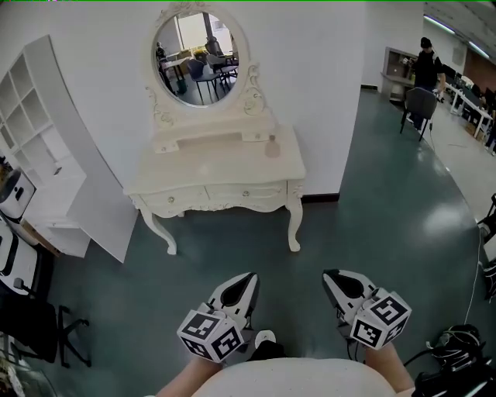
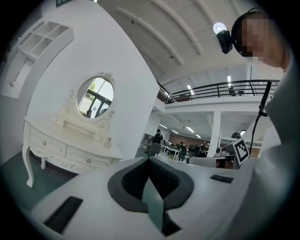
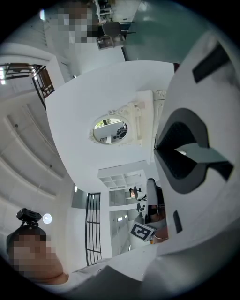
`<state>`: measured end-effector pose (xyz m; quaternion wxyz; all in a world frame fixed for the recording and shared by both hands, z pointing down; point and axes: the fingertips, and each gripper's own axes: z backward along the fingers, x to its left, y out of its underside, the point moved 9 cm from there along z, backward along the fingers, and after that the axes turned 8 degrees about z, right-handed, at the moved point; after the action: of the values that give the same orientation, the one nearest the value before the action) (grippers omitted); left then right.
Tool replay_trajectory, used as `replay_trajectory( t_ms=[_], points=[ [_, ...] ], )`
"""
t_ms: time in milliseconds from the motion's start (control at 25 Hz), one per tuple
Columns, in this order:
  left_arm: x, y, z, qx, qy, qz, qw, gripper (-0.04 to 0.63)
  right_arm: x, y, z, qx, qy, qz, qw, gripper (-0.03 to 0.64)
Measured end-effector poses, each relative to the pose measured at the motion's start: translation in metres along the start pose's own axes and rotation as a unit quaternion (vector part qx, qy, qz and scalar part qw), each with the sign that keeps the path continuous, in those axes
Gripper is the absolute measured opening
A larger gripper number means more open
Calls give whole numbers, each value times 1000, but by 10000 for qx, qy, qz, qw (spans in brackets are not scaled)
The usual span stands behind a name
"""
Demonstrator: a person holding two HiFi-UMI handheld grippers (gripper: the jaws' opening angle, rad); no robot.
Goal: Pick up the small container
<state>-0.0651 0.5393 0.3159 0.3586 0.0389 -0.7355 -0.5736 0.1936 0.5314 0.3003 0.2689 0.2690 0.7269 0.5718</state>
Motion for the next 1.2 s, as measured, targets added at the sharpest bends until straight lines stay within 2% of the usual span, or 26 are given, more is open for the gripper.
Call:
replay_trajectory(
  t_ms=[320,560,680,840,1080,1200],
  points=[
    [61,-70,-53,-4,339,-195,9992,2,-22,-42,-87,-69,72,178,9998,-2],
    [95,-97,-76,-120,573,-211,9981,2,-32,-49,-129,-24,173,226,9996,-2],
    [109,-100,-83,-11,713,-74,9974,2,-32,-49,-148,56,180,147,9997,-2],
    [119,-91,-93,362,897,101,9953,2,-28,-45,-166,270,68,149,9995,-2],
    [133,-79,-105,660,943,406,9925,2,-27,-35,-185,541,-12,39,9985,-2],
    [139,-74,-111,798,1000,436,9908,2,-33,-36,-192,591,17,34,9982,-2]
  ],
)
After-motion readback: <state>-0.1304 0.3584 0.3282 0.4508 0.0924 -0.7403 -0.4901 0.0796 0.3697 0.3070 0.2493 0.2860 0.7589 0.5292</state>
